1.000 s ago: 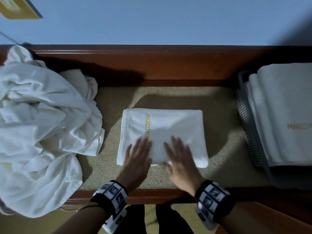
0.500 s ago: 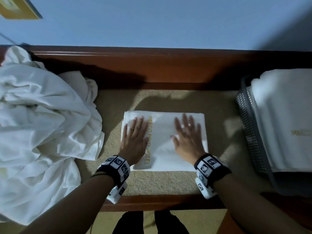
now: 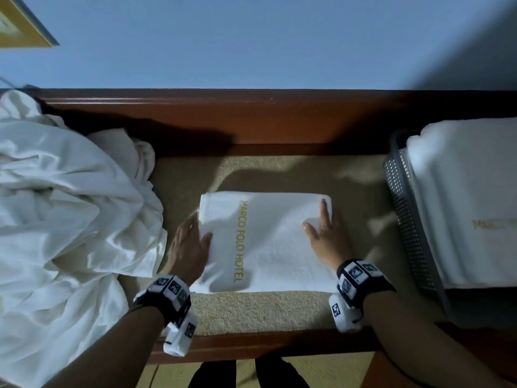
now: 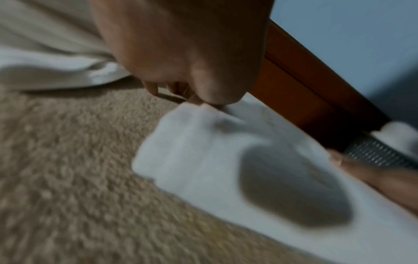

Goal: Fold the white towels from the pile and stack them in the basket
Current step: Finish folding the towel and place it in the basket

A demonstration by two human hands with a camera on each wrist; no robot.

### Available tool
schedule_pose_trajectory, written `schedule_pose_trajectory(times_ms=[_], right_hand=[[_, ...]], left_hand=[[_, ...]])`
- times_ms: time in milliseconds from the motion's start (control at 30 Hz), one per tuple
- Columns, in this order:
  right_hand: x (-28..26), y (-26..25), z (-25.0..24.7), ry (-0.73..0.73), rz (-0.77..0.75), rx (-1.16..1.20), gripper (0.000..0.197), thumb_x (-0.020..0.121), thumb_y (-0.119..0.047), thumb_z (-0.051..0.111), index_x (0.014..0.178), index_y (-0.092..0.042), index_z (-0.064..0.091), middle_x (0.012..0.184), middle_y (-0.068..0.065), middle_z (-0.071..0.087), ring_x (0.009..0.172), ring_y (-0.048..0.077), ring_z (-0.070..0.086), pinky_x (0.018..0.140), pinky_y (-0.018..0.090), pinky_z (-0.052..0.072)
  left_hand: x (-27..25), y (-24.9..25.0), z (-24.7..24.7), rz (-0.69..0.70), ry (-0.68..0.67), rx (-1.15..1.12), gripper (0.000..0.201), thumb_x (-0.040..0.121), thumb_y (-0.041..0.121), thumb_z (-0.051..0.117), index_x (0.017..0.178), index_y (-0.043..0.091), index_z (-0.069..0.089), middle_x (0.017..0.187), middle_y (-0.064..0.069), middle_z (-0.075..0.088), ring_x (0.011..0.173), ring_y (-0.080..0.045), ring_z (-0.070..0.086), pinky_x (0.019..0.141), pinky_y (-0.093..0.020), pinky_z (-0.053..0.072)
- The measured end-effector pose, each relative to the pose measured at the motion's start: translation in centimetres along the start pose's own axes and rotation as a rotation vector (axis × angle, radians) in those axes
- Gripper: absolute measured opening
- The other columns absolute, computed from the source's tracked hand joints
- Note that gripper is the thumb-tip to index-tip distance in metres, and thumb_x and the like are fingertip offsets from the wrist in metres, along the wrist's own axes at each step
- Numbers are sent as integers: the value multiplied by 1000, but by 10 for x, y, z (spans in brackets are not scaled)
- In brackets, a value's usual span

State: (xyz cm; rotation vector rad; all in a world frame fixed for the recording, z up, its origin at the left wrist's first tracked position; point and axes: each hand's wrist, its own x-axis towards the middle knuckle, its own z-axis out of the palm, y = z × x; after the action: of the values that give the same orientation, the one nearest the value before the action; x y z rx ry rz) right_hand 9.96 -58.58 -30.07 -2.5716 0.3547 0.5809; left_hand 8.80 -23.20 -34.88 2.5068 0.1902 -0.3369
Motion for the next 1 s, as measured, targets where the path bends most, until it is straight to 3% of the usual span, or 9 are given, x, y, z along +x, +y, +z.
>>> schedule_pose_trajectory(times_ms=[133,267,367,467,533,600,767,900,1000], right_hand=[[-26,10,10,98,56,233,88,100,-40,64,165,-16,10,168,9,27,151,27,33,120,33,27],[-30,22,11,-54,346,470,97,84,-62,76,149,-1,39,149,12,52,135,31,53,105,33,43],[-26,34,3,-190,352,627,101,56,-81,83,124,-8,67,121,6,74,109,24,70,97,39,56],[-29,33,-21,-179,259,693,78,54,-73,89,106,-17,78,100,-5,80,97,19,76,96,46,59],[-39,18,-53,-136,118,626,50,72,-57,88,107,-24,78,100,-13,79,98,10,75,90,32,59],[-48,0,-89,-100,-31,540,37,82,-44,86,112,-26,75,102,-16,78,98,4,73,83,22,55],[-81,-54,-168,-9,-216,215,55,76,-40,87,115,-25,52,102,-9,65,91,13,66,72,33,56],[-118,-89,-209,43,-405,-54,50,76,-32,87,98,-33,42,91,-9,62,79,14,65,60,32,53],[-146,-101,-234,182,-553,-286,54,74,-29,87,91,-34,36,87,-13,56,75,15,57,61,31,36]], left_hand=[[-30,23,5,-348,4,-278,67,95,59,59,134,5,49,125,-20,57,114,-39,58,98,-50,48],[-20,11,8,-595,-98,-527,101,61,94,65,117,10,63,109,-9,72,96,-32,71,90,-53,59],[-19,16,1,-605,-209,-625,86,73,82,66,117,8,67,112,-14,73,100,-35,70,97,-54,56],[-19,32,-9,-514,-166,-438,64,82,58,70,121,9,57,125,-17,65,112,-38,64,101,-56,52],[-18,47,-21,-401,-95,-160,60,88,40,71,135,13,47,140,-16,52,129,-38,52,107,-56,44],[-17,72,-40,-255,-71,-22,71,88,39,72,148,22,39,150,-10,42,140,-34,39,113,-55,38],[-3,159,-95,97,-179,-131,112,65,62,85,156,41,24,164,-1,30,151,-28,29,119,-58,33],[6,224,-136,320,-242,-387,139,56,52,101,162,41,12,165,4,33,149,-18,38,116,-53,43],[10,246,-158,401,-345,-481,155,51,47,104,164,39,-2,164,-2,37,144,-10,46,112,-29,47]])
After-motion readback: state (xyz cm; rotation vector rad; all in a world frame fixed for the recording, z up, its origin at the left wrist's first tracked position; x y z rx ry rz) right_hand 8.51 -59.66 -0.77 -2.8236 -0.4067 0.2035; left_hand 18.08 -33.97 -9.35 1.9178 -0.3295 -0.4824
